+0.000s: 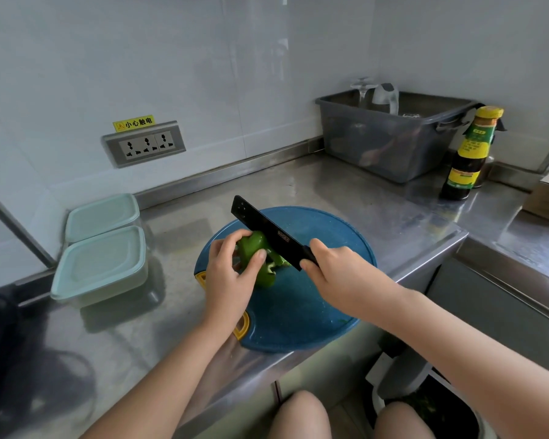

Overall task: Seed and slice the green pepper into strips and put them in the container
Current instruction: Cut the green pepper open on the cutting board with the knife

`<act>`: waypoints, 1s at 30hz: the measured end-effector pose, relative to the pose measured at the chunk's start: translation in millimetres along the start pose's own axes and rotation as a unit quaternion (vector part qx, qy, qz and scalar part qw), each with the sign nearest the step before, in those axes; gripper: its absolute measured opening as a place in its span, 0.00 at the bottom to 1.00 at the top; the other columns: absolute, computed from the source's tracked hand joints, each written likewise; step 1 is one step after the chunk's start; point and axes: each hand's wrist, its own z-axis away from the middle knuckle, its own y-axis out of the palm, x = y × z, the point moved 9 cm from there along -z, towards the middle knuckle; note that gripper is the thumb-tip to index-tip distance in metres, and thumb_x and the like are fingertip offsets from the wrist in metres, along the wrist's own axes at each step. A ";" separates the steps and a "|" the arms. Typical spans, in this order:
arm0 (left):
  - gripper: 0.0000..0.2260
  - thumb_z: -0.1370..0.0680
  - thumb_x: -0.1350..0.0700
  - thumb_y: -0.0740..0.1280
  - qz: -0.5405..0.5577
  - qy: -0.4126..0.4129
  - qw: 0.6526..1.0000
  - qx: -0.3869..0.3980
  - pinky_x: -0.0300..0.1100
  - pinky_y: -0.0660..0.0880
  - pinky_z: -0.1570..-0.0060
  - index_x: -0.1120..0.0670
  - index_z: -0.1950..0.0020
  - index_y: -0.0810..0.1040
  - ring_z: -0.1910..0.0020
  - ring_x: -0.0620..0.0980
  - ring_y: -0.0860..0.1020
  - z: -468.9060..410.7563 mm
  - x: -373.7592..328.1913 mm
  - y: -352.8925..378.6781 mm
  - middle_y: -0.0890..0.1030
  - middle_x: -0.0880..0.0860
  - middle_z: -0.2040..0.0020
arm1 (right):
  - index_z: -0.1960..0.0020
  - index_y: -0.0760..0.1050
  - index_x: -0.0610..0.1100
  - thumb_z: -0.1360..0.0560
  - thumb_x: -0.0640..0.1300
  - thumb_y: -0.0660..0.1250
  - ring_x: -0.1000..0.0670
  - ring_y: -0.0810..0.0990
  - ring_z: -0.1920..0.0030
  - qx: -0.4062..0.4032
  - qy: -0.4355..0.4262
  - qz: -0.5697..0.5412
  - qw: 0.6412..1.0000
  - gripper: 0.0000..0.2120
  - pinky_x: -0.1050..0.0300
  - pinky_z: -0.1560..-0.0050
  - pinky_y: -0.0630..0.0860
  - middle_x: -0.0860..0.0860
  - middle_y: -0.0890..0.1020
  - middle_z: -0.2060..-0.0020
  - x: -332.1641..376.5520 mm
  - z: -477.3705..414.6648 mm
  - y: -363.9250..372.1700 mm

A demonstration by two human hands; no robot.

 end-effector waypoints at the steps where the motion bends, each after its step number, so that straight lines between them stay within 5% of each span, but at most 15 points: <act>1: 0.15 0.26 0.52 0.69 0.000 -0.002 1.000 -0.004 0.20 0.67 0.53 0.49 0.40 0.74 0.49 0.43 0.75 -0.1 1.0 -0.6 0.73 0.50 0.45 | 0.53 0.63 0.42 0.19 0.51 0.52 0.46 0.70 0.71 0.012 -0.003 0.004 1.000 0.13 0.52 0.71 0.66 0.48 0.70 0.69 3.0 -5.2 -1.1; 5: 0.14 0.25 0.50 0.68 -0.005 -0.034 0.999 -0.005 0.24 0.68 0.54 0.47 0.40 0.73 0.50 0.38 0.73 -3.0 7.8 -2.0 0.73 0.47 0.46 | 0.54 0.63 0.42 0.18 0.51 0.51 0.48 0.69 0.71 0.045 -0.014 0.008 0.999 0.13 0.55 0.73 0.62 0.48 0.69 0.68 14.5 -23.5 -3.7; 10: 0.11 0.23 0.46 0.63 0.027 -0.141 0.990 -0.014 0.40 0.70 0.47 0.47 0.42 0.72 0.45 0.47 0.74 -10.8 34.8 -6.9 0.76 0.48 0.45 | 0.53 0.63 0.42 0.19 0.52 0.51 0.42 0.73 0.65 0.067 0.007 0.007 0.998 0.13 0.49 0.65 0.69 0.46 0.71 0.66 5.6 -6.3 27.4; 19: 0.16 0.21 0.45 0.59 -0.006 -0.142 0.990 0.013 0.37 0.64 0.49 0.50 0.36 0.70 0.46 0.45 0.71 -9.1 27.6 -0.9 0.71 0.49 0.43 | 0.53 0.63 0.42 0.19 0.52 0.51 0.42 0.73 0.64 0.077 0.022 0.011 0.997 0.14 0.50 0.64 0.70 0.45 0.73 0.63 5.1 -8.3 31.3; 24: 0.38 0.37 0.34 0.71 -0.073 -0.093 0.988 0.098 0.36 0.65 0.50 0.52 0.33 0.67 0.45 0.43 0.69 -9.4 25.6 3.6 0.70 0.48 0.41 | 0.53 0.62 0.42 0.18 0.50 0.51 0.47 0.69 0.69 0.082 0.022 0.034 0.996 0.12 0.54 0.69 0.65 0.47 0.70 0.67 13.0 -10.4 30.2; 30: 0.40 0.40 0.51 0.81 -0.111 -0.063 0.985 0.113 0.35 0.67 0.53 0.56 0.34 0.65 0.48 0.44 0.70 -9.1 22.1 -1.6 0.68 0.46 0.45 | 0.43 0.65 0.38 0.21 0.40 0.55 0.39 0.78 0.50 0.084 0.027 0.074 0.993 0.09 0.52 0.61 0.67 0.41 0.77 0.49 42.9 -29.5 36.1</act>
